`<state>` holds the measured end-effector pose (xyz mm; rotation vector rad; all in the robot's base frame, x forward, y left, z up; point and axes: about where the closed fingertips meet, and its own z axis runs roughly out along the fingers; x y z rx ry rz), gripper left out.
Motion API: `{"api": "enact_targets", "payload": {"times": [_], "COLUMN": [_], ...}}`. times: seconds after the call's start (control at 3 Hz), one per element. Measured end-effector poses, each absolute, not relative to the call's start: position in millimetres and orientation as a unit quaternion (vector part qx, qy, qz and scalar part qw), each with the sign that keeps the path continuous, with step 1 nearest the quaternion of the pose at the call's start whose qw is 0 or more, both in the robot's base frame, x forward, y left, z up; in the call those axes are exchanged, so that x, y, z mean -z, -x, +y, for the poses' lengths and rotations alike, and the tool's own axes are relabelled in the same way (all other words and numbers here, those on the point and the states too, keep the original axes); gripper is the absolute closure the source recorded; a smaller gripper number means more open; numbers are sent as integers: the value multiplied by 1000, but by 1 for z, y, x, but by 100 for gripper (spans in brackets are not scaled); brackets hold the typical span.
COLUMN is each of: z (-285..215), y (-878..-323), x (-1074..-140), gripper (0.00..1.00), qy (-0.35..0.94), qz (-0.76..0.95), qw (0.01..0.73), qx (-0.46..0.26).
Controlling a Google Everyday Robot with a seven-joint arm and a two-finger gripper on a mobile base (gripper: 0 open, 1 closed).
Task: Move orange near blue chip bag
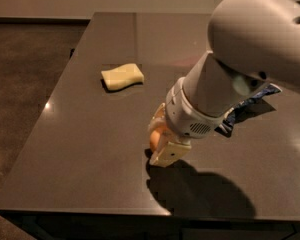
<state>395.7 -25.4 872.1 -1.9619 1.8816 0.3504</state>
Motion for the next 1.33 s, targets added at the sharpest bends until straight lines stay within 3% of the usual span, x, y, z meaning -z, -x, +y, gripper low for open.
{"api": "enact_targets", "payload": {"times": [0.33,1.0,1.33], "z": [-67,-132,-144], "y": [-423,-451,-453], "x": [-884,-875,-867], "gripper": [100,100,84], "qy": [672,628,622], "qz": [702,737,739], "qw": [212,231,242], "qx": [-101,-93,-88]}}
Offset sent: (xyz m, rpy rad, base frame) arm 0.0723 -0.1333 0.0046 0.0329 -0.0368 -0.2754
